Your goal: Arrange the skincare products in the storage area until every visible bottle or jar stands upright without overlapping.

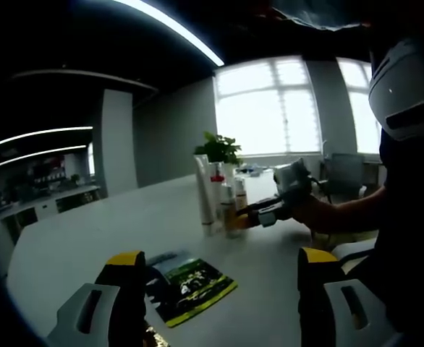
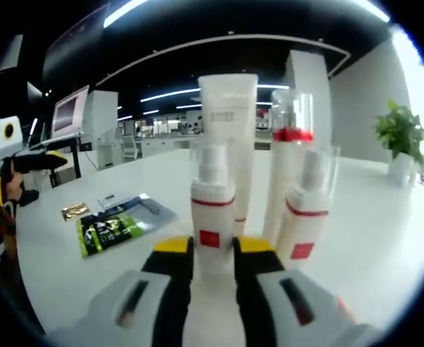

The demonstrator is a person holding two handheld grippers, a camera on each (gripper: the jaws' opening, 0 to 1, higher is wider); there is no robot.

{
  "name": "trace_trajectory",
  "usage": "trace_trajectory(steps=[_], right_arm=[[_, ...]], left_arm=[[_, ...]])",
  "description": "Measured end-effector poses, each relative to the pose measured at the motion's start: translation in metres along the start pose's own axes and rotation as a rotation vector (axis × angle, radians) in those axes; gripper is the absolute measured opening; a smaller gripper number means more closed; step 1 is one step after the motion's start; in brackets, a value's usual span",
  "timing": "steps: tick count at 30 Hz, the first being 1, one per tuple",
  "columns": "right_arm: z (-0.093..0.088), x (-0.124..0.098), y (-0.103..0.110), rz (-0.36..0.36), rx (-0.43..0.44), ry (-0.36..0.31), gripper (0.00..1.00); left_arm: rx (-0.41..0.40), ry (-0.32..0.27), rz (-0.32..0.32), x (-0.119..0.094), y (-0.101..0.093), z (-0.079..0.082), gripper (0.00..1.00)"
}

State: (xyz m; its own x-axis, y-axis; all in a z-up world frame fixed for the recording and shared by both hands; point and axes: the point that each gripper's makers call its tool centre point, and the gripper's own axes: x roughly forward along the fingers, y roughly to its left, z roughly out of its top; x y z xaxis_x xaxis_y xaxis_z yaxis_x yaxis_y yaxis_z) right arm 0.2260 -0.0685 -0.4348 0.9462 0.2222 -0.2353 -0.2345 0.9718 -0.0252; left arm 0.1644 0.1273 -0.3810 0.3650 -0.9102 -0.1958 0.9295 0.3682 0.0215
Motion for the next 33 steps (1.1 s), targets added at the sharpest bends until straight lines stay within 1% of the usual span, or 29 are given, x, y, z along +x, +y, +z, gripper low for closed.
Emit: trace_trajectory(steps=[6, 18, 23, 31, 33], right_arm=[[0.0007, -0.0003, -0.0013, -0.007, -0.004, 0.002, 0.22], [0.0002, -0.0018, -0.0009, 0.002, -0.003, 0.005, 0.22], [-0.0022, -0.0021, -0.0001, 0.008, 0.004, 0.012, 0.27], [-0.0039, -0.0064, 0.0032, 0.011, 0.001, 0.013, 0.29], [-0.0022, -0.0089, 0.0031, 0.013, 0.004, 0.004, 0.29]], left_arm=[[0.000, 0.003, 0.000, -0.0003, -0.0002, -0.0010, 0.88], [0.000, 0.003, -0.001, -0.0001, -0.0009, -0.0012, 0.88], [0.001, 0.001, 0.001, -0.0004, -0.0003, -0.0008, 0.88], [0.001, 0.004, -0.003, 0.0005, -0.0011, -0.0012, 0.88], [0.004, 0.002, -0.003, 0.0002, -0.0011, -0.0009, 0.88]])
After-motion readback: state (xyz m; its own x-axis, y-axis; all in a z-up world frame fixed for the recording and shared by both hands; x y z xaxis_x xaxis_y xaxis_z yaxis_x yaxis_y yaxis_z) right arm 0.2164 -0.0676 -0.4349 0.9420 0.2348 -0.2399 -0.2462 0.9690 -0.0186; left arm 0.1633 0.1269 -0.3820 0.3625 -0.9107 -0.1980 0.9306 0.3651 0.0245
